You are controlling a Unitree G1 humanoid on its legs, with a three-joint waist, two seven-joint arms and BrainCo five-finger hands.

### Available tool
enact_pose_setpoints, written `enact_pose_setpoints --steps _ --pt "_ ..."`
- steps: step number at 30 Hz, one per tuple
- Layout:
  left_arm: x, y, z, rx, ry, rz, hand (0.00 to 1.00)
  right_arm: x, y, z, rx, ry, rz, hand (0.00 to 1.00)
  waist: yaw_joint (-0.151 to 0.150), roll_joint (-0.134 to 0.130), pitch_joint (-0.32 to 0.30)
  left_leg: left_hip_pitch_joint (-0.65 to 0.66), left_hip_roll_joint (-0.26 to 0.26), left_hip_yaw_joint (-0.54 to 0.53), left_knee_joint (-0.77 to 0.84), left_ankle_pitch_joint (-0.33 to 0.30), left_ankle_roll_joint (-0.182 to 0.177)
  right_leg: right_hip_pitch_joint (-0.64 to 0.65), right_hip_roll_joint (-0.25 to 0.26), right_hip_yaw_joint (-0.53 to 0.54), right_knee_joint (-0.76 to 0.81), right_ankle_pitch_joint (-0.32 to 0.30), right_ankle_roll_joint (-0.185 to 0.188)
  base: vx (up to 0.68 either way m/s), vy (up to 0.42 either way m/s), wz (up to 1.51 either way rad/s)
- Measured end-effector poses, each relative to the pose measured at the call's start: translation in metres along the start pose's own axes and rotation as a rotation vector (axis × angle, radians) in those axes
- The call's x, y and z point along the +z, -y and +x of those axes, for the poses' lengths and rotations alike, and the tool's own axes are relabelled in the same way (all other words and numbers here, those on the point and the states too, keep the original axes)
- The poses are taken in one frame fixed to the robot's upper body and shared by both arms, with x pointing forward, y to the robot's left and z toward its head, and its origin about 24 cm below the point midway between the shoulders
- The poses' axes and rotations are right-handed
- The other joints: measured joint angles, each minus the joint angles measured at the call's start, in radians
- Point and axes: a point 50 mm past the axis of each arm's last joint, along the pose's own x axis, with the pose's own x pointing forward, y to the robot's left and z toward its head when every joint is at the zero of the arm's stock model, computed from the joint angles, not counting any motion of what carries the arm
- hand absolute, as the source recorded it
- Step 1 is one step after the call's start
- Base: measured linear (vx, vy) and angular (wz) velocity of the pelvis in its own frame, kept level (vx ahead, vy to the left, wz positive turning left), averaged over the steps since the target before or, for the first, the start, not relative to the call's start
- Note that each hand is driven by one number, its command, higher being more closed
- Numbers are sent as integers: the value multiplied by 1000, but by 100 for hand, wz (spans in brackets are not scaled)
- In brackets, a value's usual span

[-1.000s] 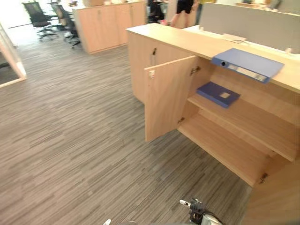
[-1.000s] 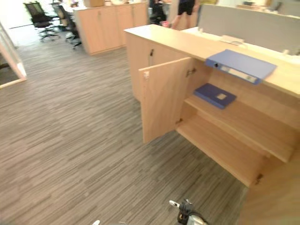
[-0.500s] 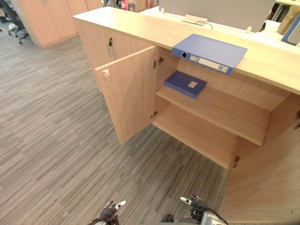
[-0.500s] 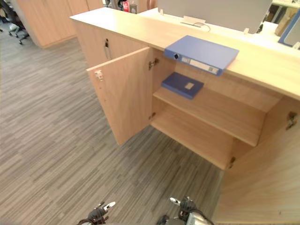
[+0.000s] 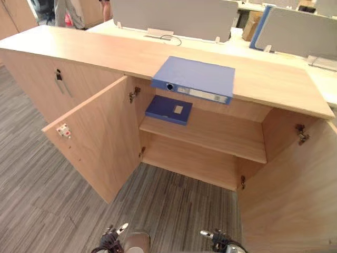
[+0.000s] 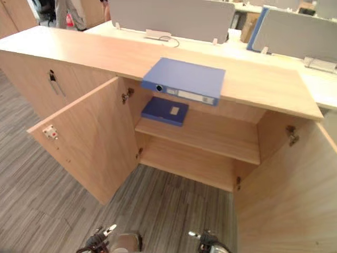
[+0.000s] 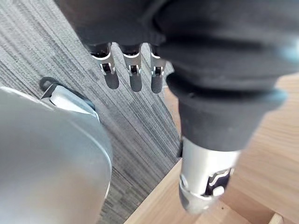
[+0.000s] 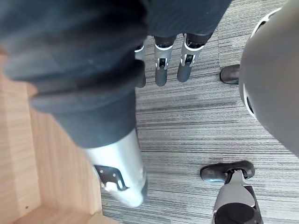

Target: Walk over to the cabinet, pick up the folder, carry it to the office cabinet, place the folder inside the office cabinet, then close the office cabinet door

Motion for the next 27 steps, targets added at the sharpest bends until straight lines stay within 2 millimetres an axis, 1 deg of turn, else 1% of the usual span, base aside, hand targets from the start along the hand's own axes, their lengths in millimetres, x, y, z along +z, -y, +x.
enact_pose_setpoints --steps 1,2,3,4,5,6,7,8,9,10,11,12,13,14,15,16,17,18,19,20,21,22,23,25,27 --pt "-5 -7 -2 20 -21 1 0 -1 -2 0 5 -1 1 0 6 4 1 23 -12 18 9 -19 14 18 -20 2 2 22 1 334 307 -26" --pt "-14 -14 -5 38 -52 20 0 -2 -4 0 11 -2 5 0 9 3 -6 59 -25 41 -12 -24 24 21 -44 10 17 50 4 373 357 -45" --pt "-19 -18 -7 49 -71 36 0 -2 -5 0 16 -2 4 0 15 4 -7 96 -31 63 -40 -24 26 13 -66 32 47 67 5 219 232 -52" --pt "-23 -21 -8 55 -83 42 0 -3 -5 0 18 -4 5 0 15 8 -6 123 -36 75 -61 -24 33 6 -78 50 74 76 7 238 281 -65" --pt "-31 -26 -12 62 -106 64 0 -7 -3 -1 18 -12 11 0 15 23 -11 179 -42 102 -115 -29 60 -39 -107 83 175 83 13 184 257 -76" --pt "-37 -27 -14 61 -124 85 0 -4 0 -1 13 4 31 0 14 29 -9 233 -60 133 -172 -22 73 -111 -150 117 327 87 10 147 232 -75" --pt "-38 -29 -15 61 -129 92 0 -2 2 -1 8 18 40 0 6 30 -12 261 -71 150 -206 -18 80 -170 -183 123 440 103 -13 78 163 -54" --pt "-41 -27 -15 53 -140 111 0 0 8 -2 -3 31 38 0 -2 36 -15 292 -81 161 -236 -14 90 -223 -216 118 551 139 -60 51 102 -27" --pt "-42 -27 -15 49 -146 124 0 1 10 -2 -9 35 37 0 -9 38 -17 311 -84 169 -258 -11 94 -248 -235 105 608 151 -77 42 78 -20" --pt "-43 -27 -16 50 -149 127 0 2 12 -2 -14 44 34 0 -14 40 -20 322 -83 172 -271 -11 96 -262 -239 95 635 147 -76 67 28 -23" --pt "-42 -27 -16 45 -149 141 0 5 12 -2 -14 64 29 0 -23 44 -21 345 -78 173 -301 -9 101 -288 -236 66 661 110 -64 72 -43 -21" --pt "-43 -25 -16 41 -151 152 0 7 12 -2 -12 79 21 0 -31 52 -26 354 -64 171 -321 -6 98 -320 -212 30 664 41 -51 98 -79 -15" --pt "-43 -23 -15 36 -151 153 0 10 13 -2 -13 89 12 0 -37 60 -26 361 -46 169 -332 -5 95 -341 -183 5 646 -12 -46 90 -103 -1" --pt "-43 -22 -15 32 -151 152 0 11 15 -3 -15 93 10 0 -43 65 -24 367 -32 166 -339 -3 92 -349 -160 -13 625 -36 -43 112 -141 12" --pt "-44 -20 -15 27 -150 149 0 11 17 -3 -19 91 8 0 -49 71 -27 380 -6 155 -354 -3 82 -369 -117 -38 568 -66 -37 197 -269 17" --pt "-44 -20 -15 28 -151 149 0 8 19 -3 -25 82 8 0 -51 71 -26 402 17 150 -370 -6 59 -386 -84 -55 497 -70 -35 167 -234 17" --pt "-44 -20 -15 28 -151 149 0 6 20 -3 -29 77 7 0 -51 70 -27 412 27 147 -374 -10 47 -394 -71 -56 456 -67 -31 231 -343 16" --pt "-43 -22 -15 32 -149 151 0 0 23 -5 -41 68 -4 0 -51 56 -28 432 35 140 -377 -27 10 -400 -58 -53 313 -15 -33 157 -242 18" --pt "-44 -23 -16 36 -151 149 0 -1 24 -5 -44 74 -8 0 -54 51 -28 442 35 128 -374 -38 -5 -394 -54 -53 311 48 -45 352 -418 19" --pt "-52 -17 -18 25 -167 129 0 0 31 -6 -63 75 -15 0 -55 82 -43 448 69 108 -385 -38 -11 -381 -15 -63 306 35 -54 232 -231 9" --pt "-54 -15 -19 24 -172 116 0 1 33 -7 -68 74 -19 0 -54 94 -49 449 83 104 -393 -37 -12 -382 1 -69 301 24 -62 360 -358 1" --pt "-59 -14 -20 30 -181 88 0 2 36 -7 -75 69 -20 0 -58 109 -56 452 116 98 -416 -30 -23 -385 34 -84 294 3 -77 211 -242 -1" --pt "-60 -15 -21 34 -182 79 0 1 36 -7 -78 65 -19 0 -58 109 -57 452 129 96 -423 -24 -33 -382 49 -90 286 -2 -82 301 -355 6" --pt "-62 -17 -22 47 -184 42 0 -3 37 -7 -86 47 10 0 -58 110 -60 451 180 74 -412 -20 -37 -340 110 -120 222 -7 -93 219 -258 18" --pt "-62 -19 -23 55 -185 17 0 -8 39 -7 -100 30 52 0 -56 101 -57 433 194 54 -343 -21 -39 -289 133 -133 173 -5 -97 205 -173 21"
